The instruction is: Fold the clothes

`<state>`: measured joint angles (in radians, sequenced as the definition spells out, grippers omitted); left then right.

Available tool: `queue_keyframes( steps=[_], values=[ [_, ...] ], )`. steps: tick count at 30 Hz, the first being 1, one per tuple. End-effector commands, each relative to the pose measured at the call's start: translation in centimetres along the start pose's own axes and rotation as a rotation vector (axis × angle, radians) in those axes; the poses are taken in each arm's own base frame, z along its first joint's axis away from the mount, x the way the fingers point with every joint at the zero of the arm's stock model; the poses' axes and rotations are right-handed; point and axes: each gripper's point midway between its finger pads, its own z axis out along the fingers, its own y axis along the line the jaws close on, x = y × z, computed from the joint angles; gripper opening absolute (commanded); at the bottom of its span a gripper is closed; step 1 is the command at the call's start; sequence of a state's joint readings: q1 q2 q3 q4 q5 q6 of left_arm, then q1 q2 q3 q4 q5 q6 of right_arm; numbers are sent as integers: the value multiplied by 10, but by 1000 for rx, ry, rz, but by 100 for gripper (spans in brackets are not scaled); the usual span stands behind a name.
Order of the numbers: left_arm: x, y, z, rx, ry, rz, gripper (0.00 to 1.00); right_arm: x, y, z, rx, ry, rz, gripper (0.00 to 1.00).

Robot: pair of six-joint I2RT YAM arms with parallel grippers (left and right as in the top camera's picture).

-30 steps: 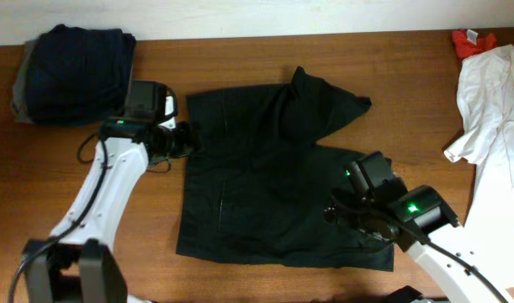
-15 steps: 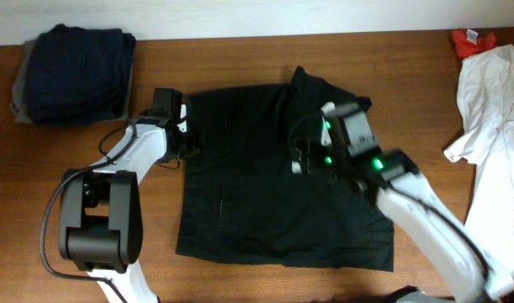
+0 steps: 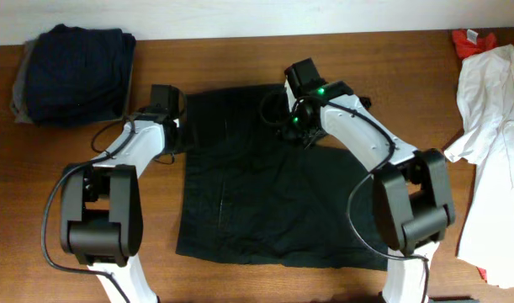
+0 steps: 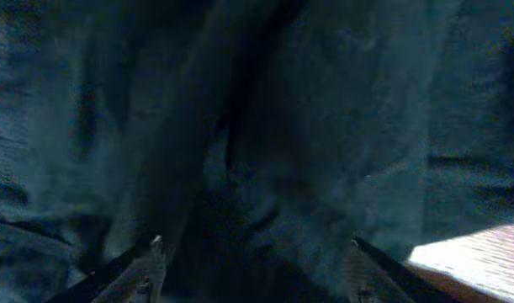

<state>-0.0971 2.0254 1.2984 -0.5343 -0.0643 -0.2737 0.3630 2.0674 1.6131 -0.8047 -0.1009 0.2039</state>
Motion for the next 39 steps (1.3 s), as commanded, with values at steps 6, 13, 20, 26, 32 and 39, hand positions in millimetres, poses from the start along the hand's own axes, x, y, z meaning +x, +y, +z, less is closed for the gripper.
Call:
queue_keyframes(
  steps=[6, 13, 20, 26, 32, 39],
  values=[
    [50, 25, 40, -54, 169, -48, 81, 7, 22, 12, -26, 34, -75, 68],
    [52, 25, 39, -56, 177, -47, 82, 18, 51, 18, -3, 42, -238, 79],
    [51, 25, 39, -56, 176, -47, 82, 20, 49, 17, 22, 50, -243, 50],
    [52, 25, 39, -56, 177, -47, 82, 15, 0, 4, 301, 28, -108, 4],
    [52, 25, 39, -57, 176, -47, 82, 15, -31, -69, 405, 63, 58, 4],
    [52, 25, 39, -56, 177, -47, 82, 63, -36, -85, 417, 278, 55, 89]
  ],
)
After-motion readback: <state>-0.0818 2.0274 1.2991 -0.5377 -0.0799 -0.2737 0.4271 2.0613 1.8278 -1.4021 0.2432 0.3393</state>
